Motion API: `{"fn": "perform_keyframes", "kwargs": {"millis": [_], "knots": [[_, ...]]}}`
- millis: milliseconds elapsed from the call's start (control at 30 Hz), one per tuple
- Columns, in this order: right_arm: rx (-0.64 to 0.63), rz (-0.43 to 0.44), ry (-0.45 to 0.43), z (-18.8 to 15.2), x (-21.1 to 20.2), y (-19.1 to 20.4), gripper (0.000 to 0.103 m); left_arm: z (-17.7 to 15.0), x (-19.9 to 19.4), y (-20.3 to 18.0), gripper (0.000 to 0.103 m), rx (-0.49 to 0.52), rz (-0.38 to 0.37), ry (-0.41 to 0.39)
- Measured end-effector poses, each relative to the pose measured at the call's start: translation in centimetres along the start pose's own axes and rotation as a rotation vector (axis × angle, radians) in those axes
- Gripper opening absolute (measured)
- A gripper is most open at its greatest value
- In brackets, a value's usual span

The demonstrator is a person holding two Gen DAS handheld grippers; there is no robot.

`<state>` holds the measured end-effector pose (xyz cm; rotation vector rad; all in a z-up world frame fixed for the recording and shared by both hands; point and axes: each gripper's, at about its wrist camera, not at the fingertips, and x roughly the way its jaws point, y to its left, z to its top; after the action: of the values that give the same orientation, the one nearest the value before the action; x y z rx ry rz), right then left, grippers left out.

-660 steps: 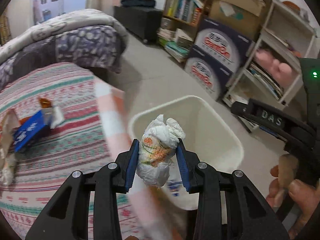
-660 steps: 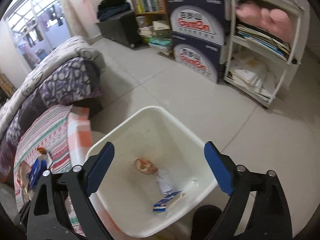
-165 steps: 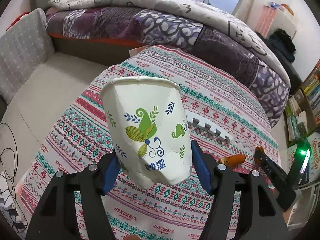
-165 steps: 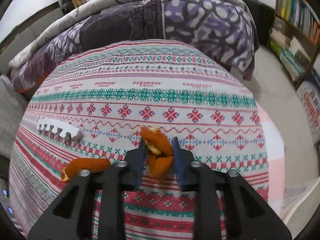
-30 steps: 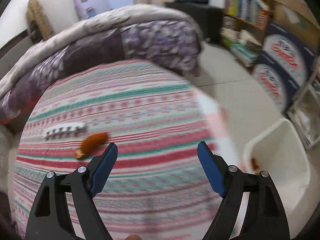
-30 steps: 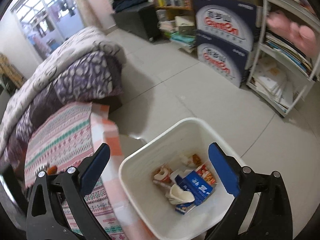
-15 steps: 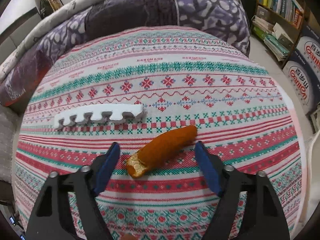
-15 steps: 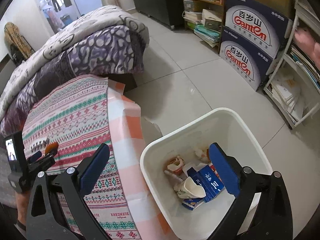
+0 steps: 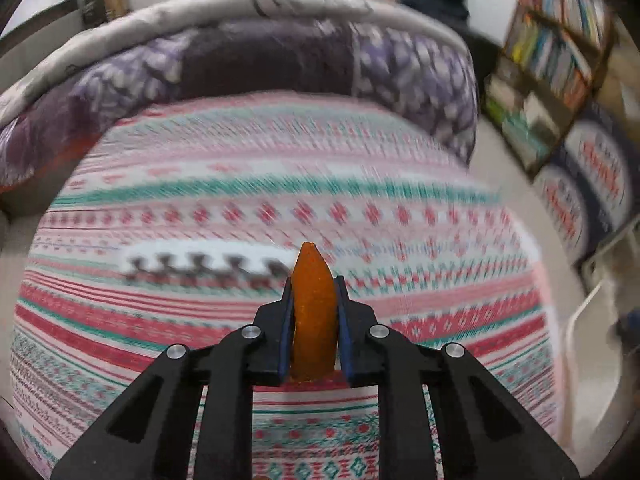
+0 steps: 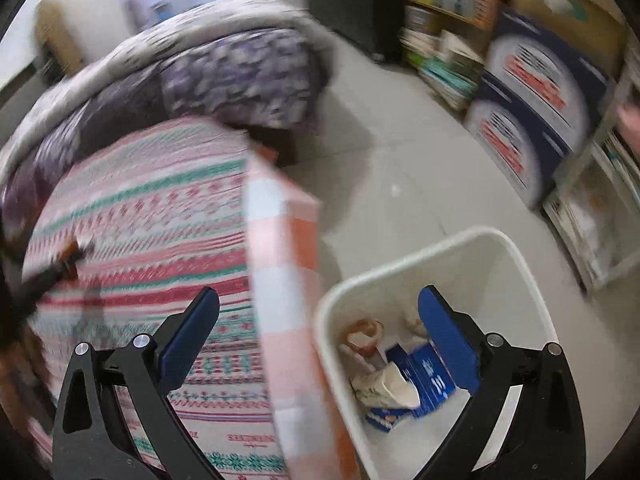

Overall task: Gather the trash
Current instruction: 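Grasp the orange sausage-shaped piece on the table with the left tool, then grasp the white foam strip with right tool while left tool holds the orange piece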

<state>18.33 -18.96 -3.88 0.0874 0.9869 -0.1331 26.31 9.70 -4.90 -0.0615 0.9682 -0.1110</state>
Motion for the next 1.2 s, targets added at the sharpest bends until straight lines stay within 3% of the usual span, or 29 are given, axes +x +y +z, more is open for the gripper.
{"fn": "perform_keyframes", "kwargs": {"millis": [133, 233, 333, 467, 633, 867, 900, 967, 1200], "knots": [[-0.154, 0.107, -0.053, 1.0, 1.8, 6.6, 0.095, 1.4, -3.6, 4.5, 0.018, -0.111, 0.013, -0.090], [-0.265, 0.243, -0.050, 2.6, 3.6, 12.6, 0.095, 1.7, -5.2, 8.1, 0.018, -0.182, 0.036, -0.121], [-0.402, 0.321, -0.060, 3.9, 4.8, 19.0, 0.095, 1.7, -6.1, 11.9, 0.018, -0.232, 0.089, -0.146], [-0.556, 0.357, -0.055, 4.6, 6.4, 25.9, 0.095, 1.1, -6.2, 16.5, 0.018, -0.311, 0.123, -0.148], [-0.675, 0.368, -0.038, 4.8, 8.9, 31.1, 0.094, 0.2, -5.6, 19.6, 0.018, -0.361, 0.129, -0.136], [-0.741, 0.373, 0.004, 3.7, 10.7, 33.4, 0.073, 0.1, -5.3, 20.5, 0.018, -0.379, 0.106, -0.143], [-0.729, 0.381, 0.006, 3.9, 10.7, 33.3, 0.068, 0.0, -5.2, 20.4, 0.018, -0.378, 0.104, -0.143], [-0.693, 0.408, 0.022, 4.0, 10.6, 33.0, 0.034, 0.0, -5.2, 20.3, 0.018, -0.376, 0.103, -0.143], [-0.564, 0.418, 0.023, 4.2, 8.3, 30.5, 0.012, 0.2, -6.3, 19.8, 0.018, -0.372, 0.131, -0.158]]}}
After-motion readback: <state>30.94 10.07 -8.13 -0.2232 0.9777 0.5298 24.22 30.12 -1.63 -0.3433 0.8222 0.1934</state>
